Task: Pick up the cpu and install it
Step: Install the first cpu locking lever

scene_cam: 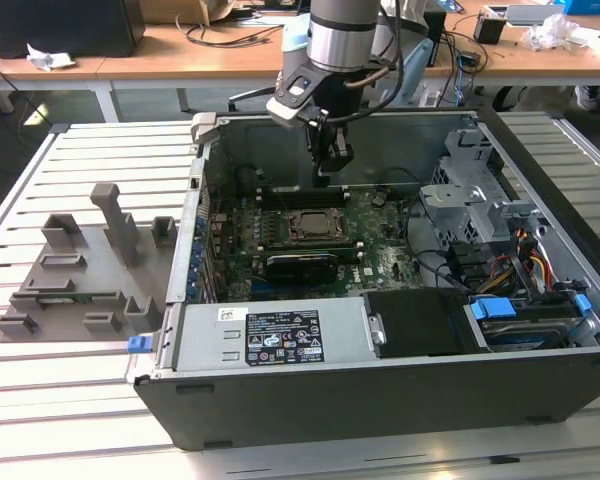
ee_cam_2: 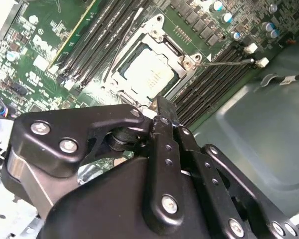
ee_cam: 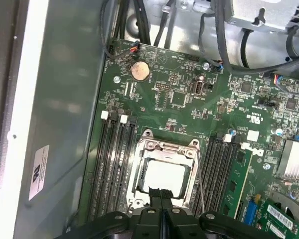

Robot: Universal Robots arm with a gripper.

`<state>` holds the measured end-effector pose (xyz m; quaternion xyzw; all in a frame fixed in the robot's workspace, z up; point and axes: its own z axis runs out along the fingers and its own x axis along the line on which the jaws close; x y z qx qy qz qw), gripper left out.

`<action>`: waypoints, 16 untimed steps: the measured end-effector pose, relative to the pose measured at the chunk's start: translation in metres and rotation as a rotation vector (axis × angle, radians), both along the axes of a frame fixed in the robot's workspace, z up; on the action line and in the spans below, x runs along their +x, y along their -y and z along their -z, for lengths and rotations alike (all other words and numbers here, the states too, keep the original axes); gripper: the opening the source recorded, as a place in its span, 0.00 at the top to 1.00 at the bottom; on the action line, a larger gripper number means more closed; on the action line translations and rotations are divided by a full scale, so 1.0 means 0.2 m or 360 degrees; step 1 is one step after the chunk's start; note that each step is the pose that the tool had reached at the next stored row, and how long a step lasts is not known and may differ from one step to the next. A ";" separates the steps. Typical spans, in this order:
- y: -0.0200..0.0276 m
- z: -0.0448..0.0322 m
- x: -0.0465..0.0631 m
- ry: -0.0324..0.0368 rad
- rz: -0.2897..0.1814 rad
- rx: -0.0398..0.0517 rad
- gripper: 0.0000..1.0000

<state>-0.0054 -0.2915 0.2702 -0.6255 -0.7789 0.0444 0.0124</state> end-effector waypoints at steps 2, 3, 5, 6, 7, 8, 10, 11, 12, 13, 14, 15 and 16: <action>0.000 0.000 0.00 0.0000 -0.0076 0.0000 0.89; 0.000 0.000 0.00 0.0000 -0.0098 0.0000 0.89; 0.000 0.000 0.00 0.0000 -0.0171 0.0000 0.89; 0.000 0.000 0.00 0.0000 -0.0211 0.0000 0.89; 0.000 0.000 0.00 0.0000 -0.0230 0.0000 0.89; 0.000 0.000 0.00 0.0000 -0.0302 0.0000 0.89; 0.000 0.000 0.00 0.0000 -0.0343 0.0000 0.89; 0.000 0.000 0.00 0.0000 -0.0358 0.0000 0.89; 0.000 0.000 0.00 0.0000 -0.0368 0.0000 0.89; 0.000 0.000 0.00 0.0000 -0.0379 0.0000 0.89; 0.000 0.000 0.00 0.0000 -0.0399 0.0000 0.89; 0.000 0.000 0.00 0.0000 -0.0431 0.0000 0.89; 0.000 0.000 0.00 0.0000 -0.0440 0.0000 0.89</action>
